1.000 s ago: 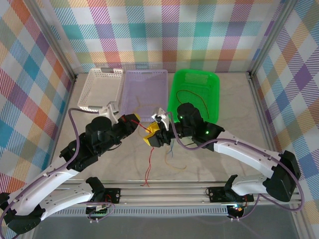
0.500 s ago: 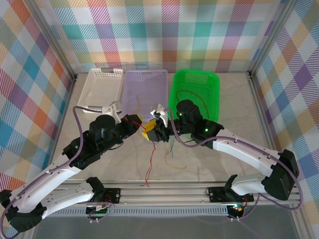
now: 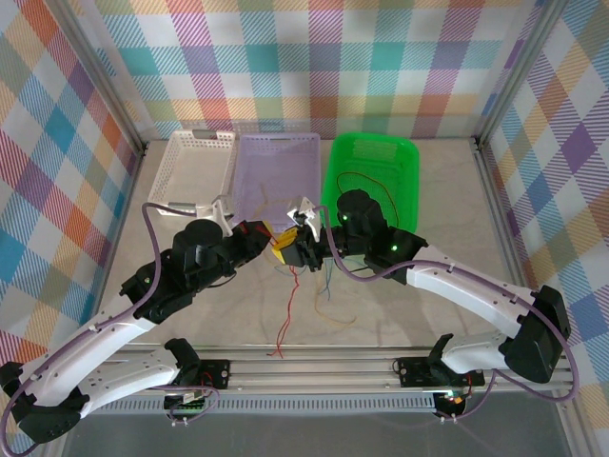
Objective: Untangle the cables
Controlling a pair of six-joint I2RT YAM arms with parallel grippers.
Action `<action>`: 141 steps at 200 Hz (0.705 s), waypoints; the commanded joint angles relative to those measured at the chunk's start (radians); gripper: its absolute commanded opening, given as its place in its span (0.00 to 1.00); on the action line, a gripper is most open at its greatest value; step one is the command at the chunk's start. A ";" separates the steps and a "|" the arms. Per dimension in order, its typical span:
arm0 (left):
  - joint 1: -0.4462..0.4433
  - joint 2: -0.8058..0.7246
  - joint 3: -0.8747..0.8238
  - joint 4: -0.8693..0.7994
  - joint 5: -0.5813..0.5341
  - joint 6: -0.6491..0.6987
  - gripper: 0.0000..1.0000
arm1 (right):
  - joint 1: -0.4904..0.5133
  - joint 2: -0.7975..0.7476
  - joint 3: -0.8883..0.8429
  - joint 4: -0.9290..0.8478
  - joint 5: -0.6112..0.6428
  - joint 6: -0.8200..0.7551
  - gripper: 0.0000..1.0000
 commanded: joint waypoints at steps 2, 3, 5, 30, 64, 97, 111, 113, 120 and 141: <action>0.013 0.003 0.028 -0.028 0.008 0.028 0.00 | 0.000 -0.012 0.034 0.026 -0.022 -0.026 0.08; 0.013 0.003 0.028 -0.028 0.007 0.029 0.00 | 0.000 -0.012 0.034 0.026 -0.022 -0.026 0.08; 0.013 0.002 0.029 -0.029 0.006 0.030 0.00 | 0.000 -0.013 0.035 0.025 -0.018 -0.027 0.06; 0.013 -0.004 0.034 -0.053 -0.004 0.042 0.00 | 0.000 -0.047 0.026 -0.002 0.034 -0.056 0.00; 0.013 -0.027 0.043 -0.126 -0.045 0.083 0.00 | -0.013 -0.159 -0.009 -0.069 0.171 -0.128 0.00; 0.017 -0.062 0.069 -0.220 -0.114 0.142 0.00 | -0.069 -0.284 -0.016 -0.170 0.269 -0.187 0.00; 0.021 -0.072 0.084 -0.251 -0.137 0.165 0.00 | -0.096 -0.326 -0.017 -0.207 0.286 -0.198 0.00; 0.022 -0.072 0.086 -0.256 -0.141 0.168 0.00 | -0.098 -0.329 -0.017 -0.211 0.288 -0.198 0.00; 0.023 -0.077 0.092 -0.268 -0.152 0.181 0.00 | -0.104 -0.347 -0.020 -0.214 0.299 -0.199 0.00; 0.027 -0.093 0.113 -0.317 -0.191 0.215 0.00 | -0.106 -0.379 0.003 -0.241 0.407 -0.205 0.00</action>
